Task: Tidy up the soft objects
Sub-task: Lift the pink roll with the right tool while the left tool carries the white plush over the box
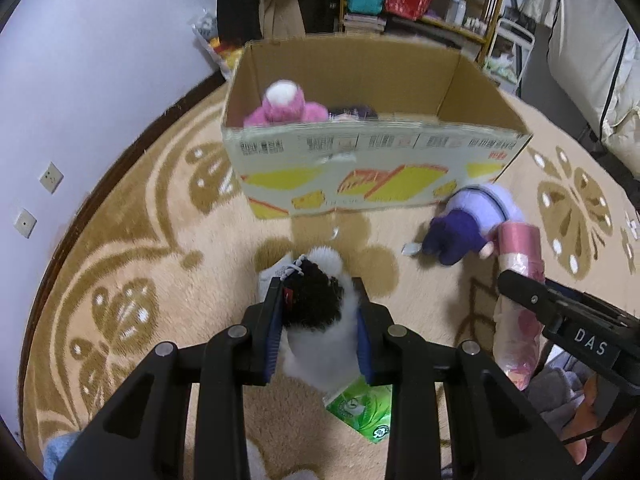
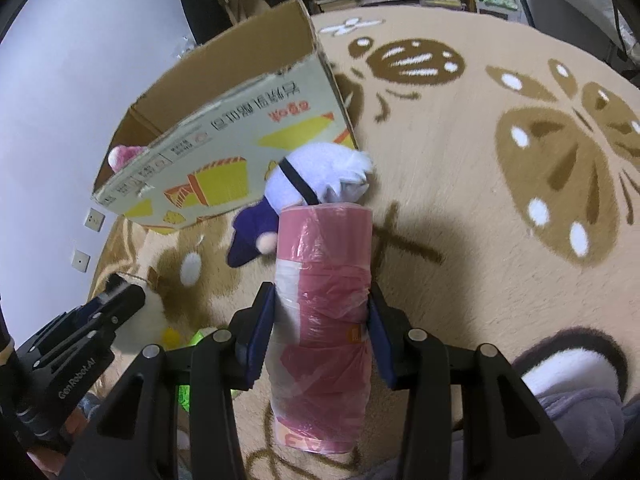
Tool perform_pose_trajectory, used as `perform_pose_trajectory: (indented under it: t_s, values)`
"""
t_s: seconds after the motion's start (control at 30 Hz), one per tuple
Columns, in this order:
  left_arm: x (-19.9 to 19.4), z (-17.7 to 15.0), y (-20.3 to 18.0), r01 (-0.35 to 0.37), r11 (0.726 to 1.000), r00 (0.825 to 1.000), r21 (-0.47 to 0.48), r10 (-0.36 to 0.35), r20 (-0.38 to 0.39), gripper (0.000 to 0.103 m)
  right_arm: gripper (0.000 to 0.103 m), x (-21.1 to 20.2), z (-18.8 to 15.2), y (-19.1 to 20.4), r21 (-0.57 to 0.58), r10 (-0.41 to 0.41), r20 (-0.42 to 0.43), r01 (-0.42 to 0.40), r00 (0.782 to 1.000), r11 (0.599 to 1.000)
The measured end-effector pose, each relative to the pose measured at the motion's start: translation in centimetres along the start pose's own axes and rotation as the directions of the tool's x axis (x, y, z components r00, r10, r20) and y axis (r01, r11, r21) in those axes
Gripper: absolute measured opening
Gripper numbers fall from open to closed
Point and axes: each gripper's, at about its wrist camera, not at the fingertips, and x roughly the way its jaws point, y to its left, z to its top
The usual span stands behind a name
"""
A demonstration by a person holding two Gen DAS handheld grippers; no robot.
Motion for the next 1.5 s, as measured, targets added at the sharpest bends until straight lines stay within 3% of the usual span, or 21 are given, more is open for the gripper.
perform_pose_trajectory:
  t_s: [0.4,0.83,1.23,1.5]
  values:
    - [-2.3,0.4,0.3,-0.023,1.000,0.992,0.001,0.023,0.121,0.030,0.047,-1.9,-0.1,1.1,-0.027,0.041,0.065,-0.039,0.997,0.999]
    - [-5.3,1.5,0.4,-0.054,0.999,0.966,0.002,0.052,0.253,0.029,0.047,-3.7,1.3,2.4,-0.074,0.090,0.131,-0.081,0.987,0.994]
    - [-7.0,5.7,0.4,-0.103,0.994,0.927,0.031,0.085,0.364,0.029,0.047,-5.1,4.8,3.8,-0.109,0.118,0.191,-0.099,0.974,0.989]
    - [-6.5,9.1,1.0,-0.114,0.993,0.917,0.030,0.093,0.389,0.029,0.047,-4.7,7.6,5.2,-0.163,0.097,0.197,-0.065,0.976,0.984]
